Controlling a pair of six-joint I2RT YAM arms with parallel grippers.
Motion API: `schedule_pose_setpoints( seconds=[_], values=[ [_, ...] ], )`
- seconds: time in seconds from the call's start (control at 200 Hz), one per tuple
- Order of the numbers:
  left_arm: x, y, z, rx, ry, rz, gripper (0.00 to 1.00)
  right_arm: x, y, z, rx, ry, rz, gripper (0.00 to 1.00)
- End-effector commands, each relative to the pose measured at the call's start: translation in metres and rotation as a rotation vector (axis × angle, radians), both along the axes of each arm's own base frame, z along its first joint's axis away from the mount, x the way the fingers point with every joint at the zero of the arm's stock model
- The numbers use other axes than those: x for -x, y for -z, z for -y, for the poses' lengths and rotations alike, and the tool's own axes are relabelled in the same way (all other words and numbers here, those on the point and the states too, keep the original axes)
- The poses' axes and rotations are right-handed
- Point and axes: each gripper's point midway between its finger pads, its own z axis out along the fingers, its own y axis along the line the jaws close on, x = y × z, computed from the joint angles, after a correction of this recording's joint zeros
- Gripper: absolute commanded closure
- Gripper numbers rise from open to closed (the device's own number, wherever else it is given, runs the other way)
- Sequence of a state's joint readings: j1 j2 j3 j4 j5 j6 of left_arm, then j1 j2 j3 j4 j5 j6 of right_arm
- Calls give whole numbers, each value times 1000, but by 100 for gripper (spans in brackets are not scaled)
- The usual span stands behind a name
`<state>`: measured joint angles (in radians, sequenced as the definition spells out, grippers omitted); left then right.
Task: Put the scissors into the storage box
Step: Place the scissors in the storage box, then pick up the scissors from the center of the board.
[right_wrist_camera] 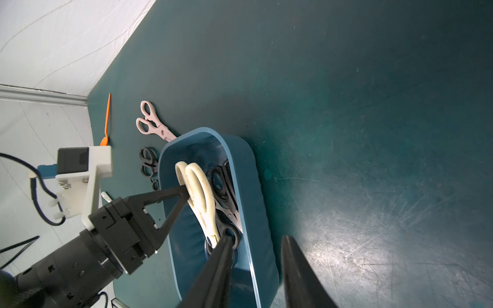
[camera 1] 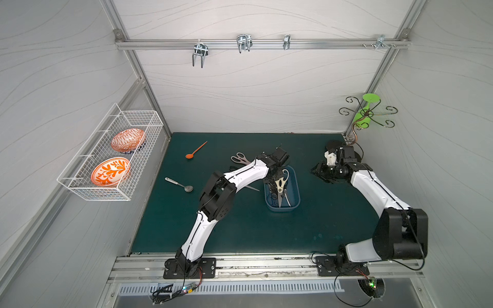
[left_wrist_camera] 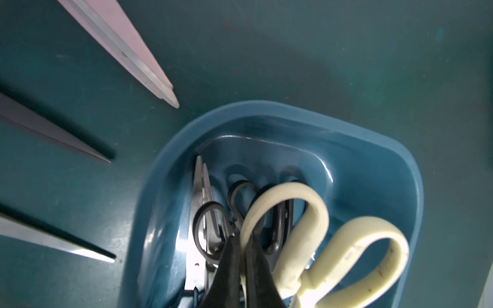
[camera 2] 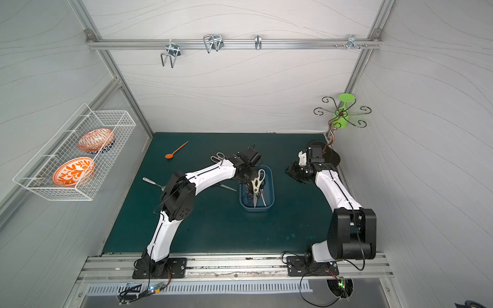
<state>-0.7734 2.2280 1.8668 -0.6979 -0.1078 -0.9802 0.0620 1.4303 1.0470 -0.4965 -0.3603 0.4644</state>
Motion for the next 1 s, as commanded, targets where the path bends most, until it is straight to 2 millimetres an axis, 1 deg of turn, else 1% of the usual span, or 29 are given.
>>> schedule_pose_setpoints(
  seconds=[0.0,0.035,0.105,0.175,0.235,0.29,0.325,0.375,0.415,0.455,0.46,0.475,0.49,0.525,0.565,0.645,0.71,0.805,0.895,0.93,0.995],
  values=[
    [-8,-11,20,54,43,27,83,1,-5,-1,-19,-3,13,64],
    [-9,-13,21,60,47,32,81,0,-6,-2,-19,-3,13,64],
    [-10,-20,22,70,52,44,72,0,-5,-2,-19,-2,11,64],
    [-11,-30,23,83,59,64,70,-1,-6,-2,-26,3,10,65],
    [-11,-45,23,96,61,87,69,-1,-10,-4,-38,-1,18,65],
    [-12,-64,20,106,71,129,67,-2,-12,-7,-38,-9,25,65],
    [-12,-80,18,114,77,163,64,-2,-13,-9,-27,-20,31,65],
    [-14,-102,9,103,86,224,61,-2,-14,-13,1,-38,37,65],
    [-14,-117,1,85,94,272,55,-2,-15,-18,23,-56,43,65],
    [-15,-133,-9,71,98,316,54,-2,-16,-24,38,-75,48,65],
    [-14,-131,-11,63,103,312,54,-2,-16,-25,40,-77,47,65],
    [-12,-131,-16,47,105,317,54,-2,-16,-27,42,-82,48,65],
    [-12,-133,-22,38,105,321,52,-2,-17,-28,45,-85,49,65],
    [-12,-137,-35,21,103,332,51,-3,-18,-32,51,-95,53,65],
    [-11,-137,-51,10,95,325,51,-4,-19,-36,55,-102,60,65],
    [-11,-125,-87,-6,81,283,51,-6,-20,-43,55,-117,70,65],
    [-7,-110,-113,-18,83,232,53,-9,-21,-50,51,-132,71,65],
    [0,-88,-155,-78,88,177,55,-11,-23,-57,50,-152,71,65],
    [6,-64,-195,-118,49,108,56,-12,-24,-61,51,-165,74,65],
    [8,-54,-208,-116,27,79,56,-12,-25,-62,49,-167,77,65],
    [12,-38,-227,-97,-11,37,57,-12,-23,-63,47,-172,73,64]
  ],
)
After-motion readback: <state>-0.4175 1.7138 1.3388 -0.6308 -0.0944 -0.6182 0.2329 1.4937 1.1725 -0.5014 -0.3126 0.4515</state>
